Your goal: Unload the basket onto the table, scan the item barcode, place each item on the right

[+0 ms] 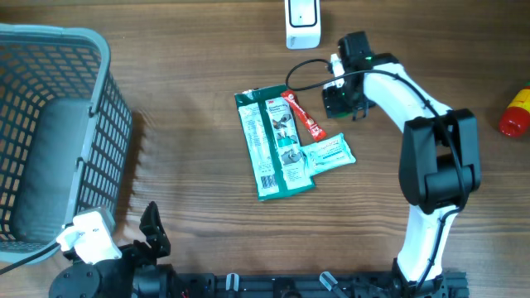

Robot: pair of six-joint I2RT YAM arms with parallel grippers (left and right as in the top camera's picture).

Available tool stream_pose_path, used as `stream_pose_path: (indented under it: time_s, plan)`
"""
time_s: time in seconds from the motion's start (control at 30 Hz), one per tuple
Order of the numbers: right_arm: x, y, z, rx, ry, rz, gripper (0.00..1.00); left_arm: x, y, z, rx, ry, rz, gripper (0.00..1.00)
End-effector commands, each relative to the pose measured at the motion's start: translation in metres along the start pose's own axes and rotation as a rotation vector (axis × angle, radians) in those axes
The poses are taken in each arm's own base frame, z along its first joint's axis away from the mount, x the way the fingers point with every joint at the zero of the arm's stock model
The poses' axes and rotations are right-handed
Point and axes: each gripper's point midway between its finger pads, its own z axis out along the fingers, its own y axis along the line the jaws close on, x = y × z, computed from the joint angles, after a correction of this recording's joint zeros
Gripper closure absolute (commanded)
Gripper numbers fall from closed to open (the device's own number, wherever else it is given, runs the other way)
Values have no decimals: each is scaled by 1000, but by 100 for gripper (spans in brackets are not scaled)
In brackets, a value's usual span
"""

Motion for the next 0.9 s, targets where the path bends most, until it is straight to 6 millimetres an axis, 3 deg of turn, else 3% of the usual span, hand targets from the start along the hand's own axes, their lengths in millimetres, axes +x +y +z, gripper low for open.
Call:
stream_pose_path:
  time_s: [0.0, 0.1, 0.27, 0.5, 0.63, 0.73, 0.87]
  plan:
    - [-8, -5, -9, 59, -14, 90, 8, 0, -2, -1, 13, -5, -4, 0]
    - [-9, 2, -20, 3, 2, 110, 0, 0, -2, -1, 13, -5, -4, 0]
    - [-17, 11, -42, -73, 0, 116, 0, 0, -2, -1, 13, -5, -4, 0]
    - [-13, -1, -44, -151, 16, 187, 0, 0, -2, -1, 13, -5, -4, 0]
    - [-12, -13, -47, -264, 24, 332, 0, 0, -2, -1, 13, -5, -4, 0]
    - [-13, -13, -50, -374, 23, 374, 5, 0, -2, -1, 13, -5, -4, 0]
    - [-1, -13, -40, -389, 51, 389, 9, 0, -2, -1, 13, -5, -4, 0]
